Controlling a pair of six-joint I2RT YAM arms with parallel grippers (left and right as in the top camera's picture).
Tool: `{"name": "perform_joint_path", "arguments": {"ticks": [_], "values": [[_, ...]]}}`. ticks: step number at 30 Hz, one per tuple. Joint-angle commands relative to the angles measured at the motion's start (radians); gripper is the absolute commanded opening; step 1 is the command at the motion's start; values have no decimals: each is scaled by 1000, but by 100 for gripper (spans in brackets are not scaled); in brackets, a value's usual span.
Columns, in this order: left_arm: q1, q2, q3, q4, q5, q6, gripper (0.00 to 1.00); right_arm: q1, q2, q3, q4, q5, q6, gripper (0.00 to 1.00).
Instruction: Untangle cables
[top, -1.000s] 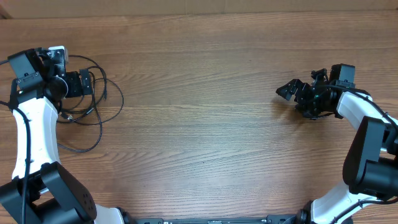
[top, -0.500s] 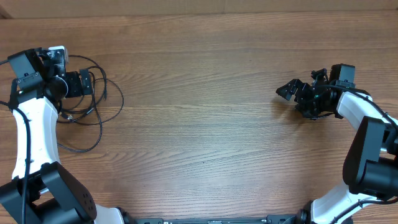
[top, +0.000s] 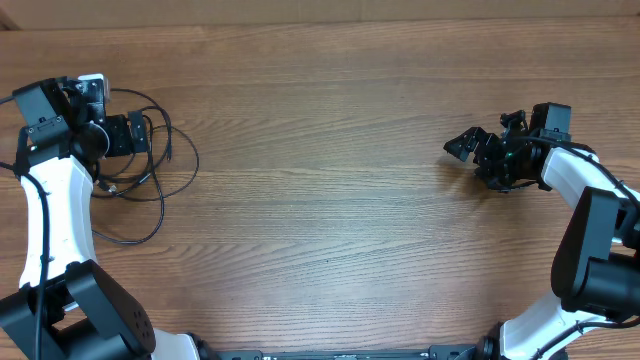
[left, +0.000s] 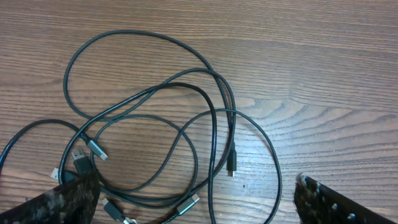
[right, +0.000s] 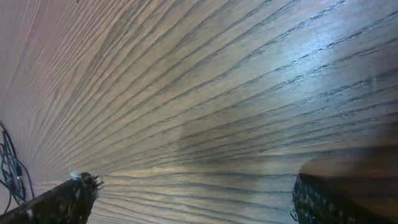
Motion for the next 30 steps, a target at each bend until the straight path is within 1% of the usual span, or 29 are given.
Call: {"name": "perform_joint_path", "arguments": {"ticks": [1, 12, 17, 25, 29, 30], "values": [[-3, 12, 2, 0, 16, -7, 100, -1, 7, -13, -2, 37, -3, 100], [-5, 3, 2, -3, 16, -7, 100, -1, 7, -13, -2, 37, -3, 100], [-2, -39, 2, -4, 16, -7, 100, -1, 7, -13, -2, 37, -3, 100], [-5, -216, 2, -4, 16, -7, 100, -1, 7, -13, -2, 37, -3, 100], [-15, -327, 2, -6, 15, -7, 99, -1, 7, -13, -2, 37, -3, 100], [-34, -399, 2, -6, 16, -7, 100, -1, 7, -13, -2, 37, -3, 100]]}}
